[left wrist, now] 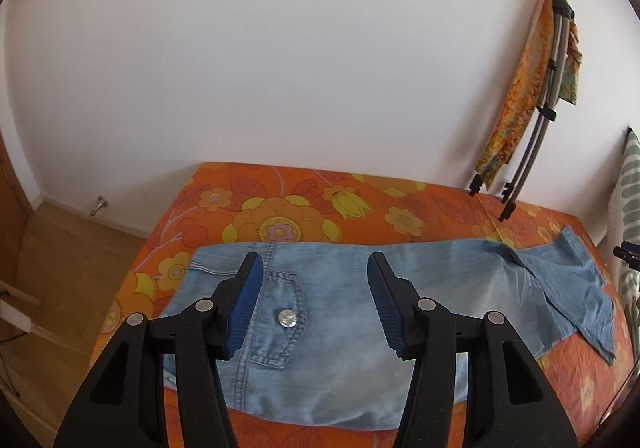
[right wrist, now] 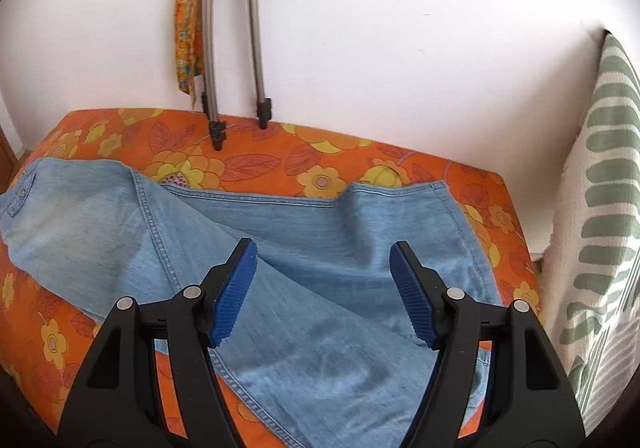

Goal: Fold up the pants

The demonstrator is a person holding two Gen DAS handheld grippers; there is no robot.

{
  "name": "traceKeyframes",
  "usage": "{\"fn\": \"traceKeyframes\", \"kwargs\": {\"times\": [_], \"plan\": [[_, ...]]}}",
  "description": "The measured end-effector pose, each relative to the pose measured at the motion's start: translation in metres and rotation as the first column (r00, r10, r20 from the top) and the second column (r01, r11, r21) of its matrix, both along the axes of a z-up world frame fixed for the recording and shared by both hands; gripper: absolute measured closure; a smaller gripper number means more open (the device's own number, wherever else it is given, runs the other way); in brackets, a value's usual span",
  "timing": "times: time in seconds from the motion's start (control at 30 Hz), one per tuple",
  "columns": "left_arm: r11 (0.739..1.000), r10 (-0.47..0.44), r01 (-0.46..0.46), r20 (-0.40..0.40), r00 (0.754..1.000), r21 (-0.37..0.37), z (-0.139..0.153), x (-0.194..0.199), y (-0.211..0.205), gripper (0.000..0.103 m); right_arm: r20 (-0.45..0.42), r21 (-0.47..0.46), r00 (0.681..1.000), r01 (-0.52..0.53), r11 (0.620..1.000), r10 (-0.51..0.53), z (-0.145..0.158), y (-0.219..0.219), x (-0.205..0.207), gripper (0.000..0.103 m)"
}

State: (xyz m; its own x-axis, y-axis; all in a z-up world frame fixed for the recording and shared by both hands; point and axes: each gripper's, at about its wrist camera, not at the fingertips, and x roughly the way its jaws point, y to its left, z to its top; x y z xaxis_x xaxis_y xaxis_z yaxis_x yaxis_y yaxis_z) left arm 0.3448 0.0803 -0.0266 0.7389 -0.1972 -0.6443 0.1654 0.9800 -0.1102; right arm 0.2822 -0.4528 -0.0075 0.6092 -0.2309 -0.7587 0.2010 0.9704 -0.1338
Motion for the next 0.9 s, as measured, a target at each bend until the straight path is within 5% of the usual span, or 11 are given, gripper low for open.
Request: {"fn": "traceKeyframes", "kwargs": {"times": [0.13, 0.23, 0.57, 0.7, 0.9], "plan": [[0.984, -0.177, 0.178, -0.051, 0.983, 0.014, -0.014, -0.016, -0.082, 0.048, -0.015, 0.052, 0.988, 0.156, 0.986, -0.155, -0.003, -0.083, -0.03, 0.031], [0.952, -0.303, 0.305, -0.104, 0.947, 0.001, -0.028, -0.027, -0.138, 0.048, -0.032, 0.056, 0.971, 0.239, 0.969, -0.237, -0.013, -0.134, -0.048, 0.031], [0.831, -0.509, 0.545, -0.245, 0.825, 0.109, -0.082, -0.054, -0.276, 0.048, -0.148, 0.188, 0.919, 0.389, 0.902, -0.365, -0.083, -0.232, -0.066, 0.031], [0.816, -0.512, 0.558, -0.262, 0.818, 0.148, -0.094, -0.054, -0.294, 0.048, -0.198, 0.178, 0.908, 0.405, 0.897, -0.371, -0.106, -0.243, -0.06, 0.031], [0.864, -0.442, 0.484, -0.251, 0.861, 0.14, -0.1, -0.035, -0.281, 0.048, -0.207, 0.217, 0.903, 0.418, 0.882, -0.377, -0.119, -0.253, -0.055, 0.031]]}}
